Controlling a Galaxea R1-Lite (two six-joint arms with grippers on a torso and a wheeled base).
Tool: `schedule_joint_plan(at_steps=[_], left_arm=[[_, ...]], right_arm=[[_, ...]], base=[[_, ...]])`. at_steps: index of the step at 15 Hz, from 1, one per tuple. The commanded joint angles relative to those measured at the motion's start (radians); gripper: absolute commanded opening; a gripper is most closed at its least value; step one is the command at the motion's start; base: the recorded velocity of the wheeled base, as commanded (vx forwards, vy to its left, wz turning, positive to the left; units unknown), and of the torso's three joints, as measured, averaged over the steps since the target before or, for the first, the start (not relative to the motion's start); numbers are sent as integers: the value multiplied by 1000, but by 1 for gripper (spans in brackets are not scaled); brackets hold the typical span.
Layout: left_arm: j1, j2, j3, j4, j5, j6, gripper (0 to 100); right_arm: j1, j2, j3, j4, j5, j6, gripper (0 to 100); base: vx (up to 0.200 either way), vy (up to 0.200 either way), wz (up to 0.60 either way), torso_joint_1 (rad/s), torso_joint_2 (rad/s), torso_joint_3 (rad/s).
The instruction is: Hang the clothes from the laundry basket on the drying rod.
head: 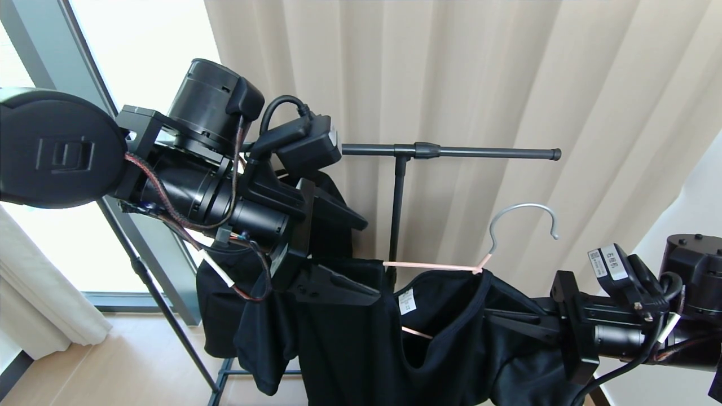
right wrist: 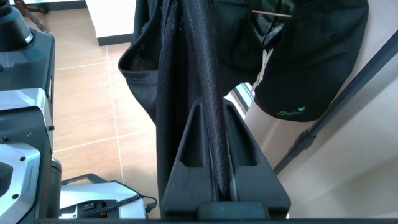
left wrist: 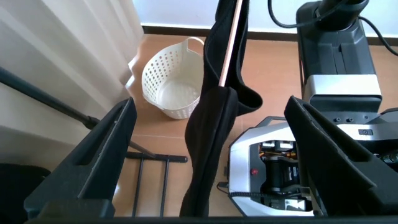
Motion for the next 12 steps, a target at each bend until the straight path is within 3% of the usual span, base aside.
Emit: schedule_joint_plan(at_steps=[1,7,9,12], left_arm=[[-6,5,1,0,0,4,100],[-22,5,17,2,26,48,100],[-20,8,20,2,34,96,100],[-17,8,47,2,118,155,100]], right_arm=[[0,4,1,-1,0,-1,0],[0,8,-4,-1,-1,-1,0],[0,7,-4,-1,-1,-1,0],[0,-1,-3,-2,-1,-1,0]], base=[[0,0,0,0,0,0],[0,0,0,0,0,0],[0,0,0,0,0,0],[0,0,0,0,0,0]])
